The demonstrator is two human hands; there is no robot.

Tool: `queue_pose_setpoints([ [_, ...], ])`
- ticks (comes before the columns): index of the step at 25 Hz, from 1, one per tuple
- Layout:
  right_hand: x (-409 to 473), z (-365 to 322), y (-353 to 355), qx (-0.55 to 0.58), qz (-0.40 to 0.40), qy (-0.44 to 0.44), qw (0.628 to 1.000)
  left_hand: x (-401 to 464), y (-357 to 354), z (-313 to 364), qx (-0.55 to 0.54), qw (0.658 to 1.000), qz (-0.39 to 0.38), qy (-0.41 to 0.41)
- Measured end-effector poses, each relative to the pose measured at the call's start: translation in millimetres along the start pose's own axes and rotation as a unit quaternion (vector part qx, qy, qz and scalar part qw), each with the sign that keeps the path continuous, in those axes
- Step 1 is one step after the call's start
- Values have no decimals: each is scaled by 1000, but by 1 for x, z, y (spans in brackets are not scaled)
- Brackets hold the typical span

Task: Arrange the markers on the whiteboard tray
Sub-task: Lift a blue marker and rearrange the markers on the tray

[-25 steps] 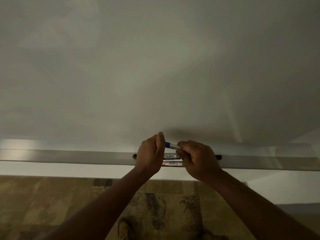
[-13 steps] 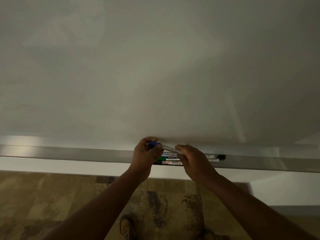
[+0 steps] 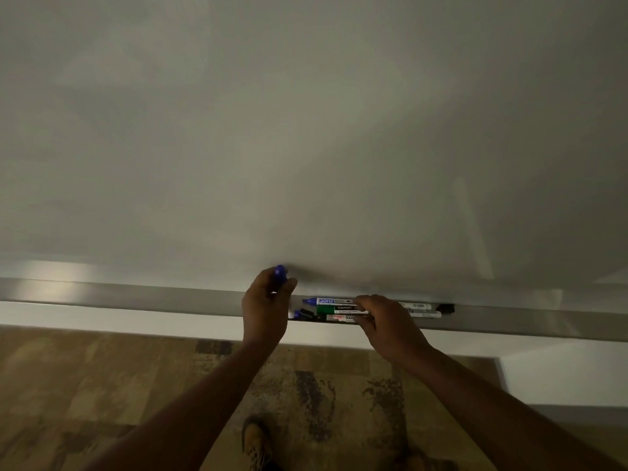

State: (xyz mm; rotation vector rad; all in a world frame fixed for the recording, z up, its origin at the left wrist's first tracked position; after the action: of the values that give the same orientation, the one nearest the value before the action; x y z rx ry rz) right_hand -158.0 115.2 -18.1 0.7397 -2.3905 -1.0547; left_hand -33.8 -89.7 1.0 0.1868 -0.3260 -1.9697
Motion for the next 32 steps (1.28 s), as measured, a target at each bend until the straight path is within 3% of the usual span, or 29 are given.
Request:
queue_pose_setpoints([
  [2, 1, 4, -3, -9, -3, -5, 1000, 2, -3, 10, 82, 984, -42, -152],
  [4, 3, 7, -6, -23, -10, -7, 1000, -2, -10, 12, 164, 943, -90, -274],
  [7, 3, 12, -14, -51, -34, 8, 998, -7, -19, -6, 290, 870, -165, -362],
  [10, 0, 17, -20, -66, -48, 19, 996, -8, -18, -24, 340, 840, -201, -371],
  [20, -2, 20, -38, -132, -71, 63, 987, 7, -4, -45, 374, 848, -212, -310],
  [25, -1, 21, -44, -167, -85, 79, 979, 10, -6, -54, 400, 836, -235, -291],
  [32, 1, 40, -41, -189, -91, 45, 977, 5, -6, -53, 390, 843, -215, -301],
])
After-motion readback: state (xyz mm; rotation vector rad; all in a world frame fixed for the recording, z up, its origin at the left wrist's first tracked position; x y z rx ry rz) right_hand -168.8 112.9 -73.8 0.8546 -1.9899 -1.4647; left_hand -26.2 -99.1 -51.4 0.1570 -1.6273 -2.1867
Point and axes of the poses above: each hand's wrist, its own x-axis towards the middle knuckle, its own y-axis out of the back of the hand, z = x × y, the point moved 8 cm from there along x, towards the middle knuckle, and after that the axes turned 14 degrees about z, right-handed, at the moved point
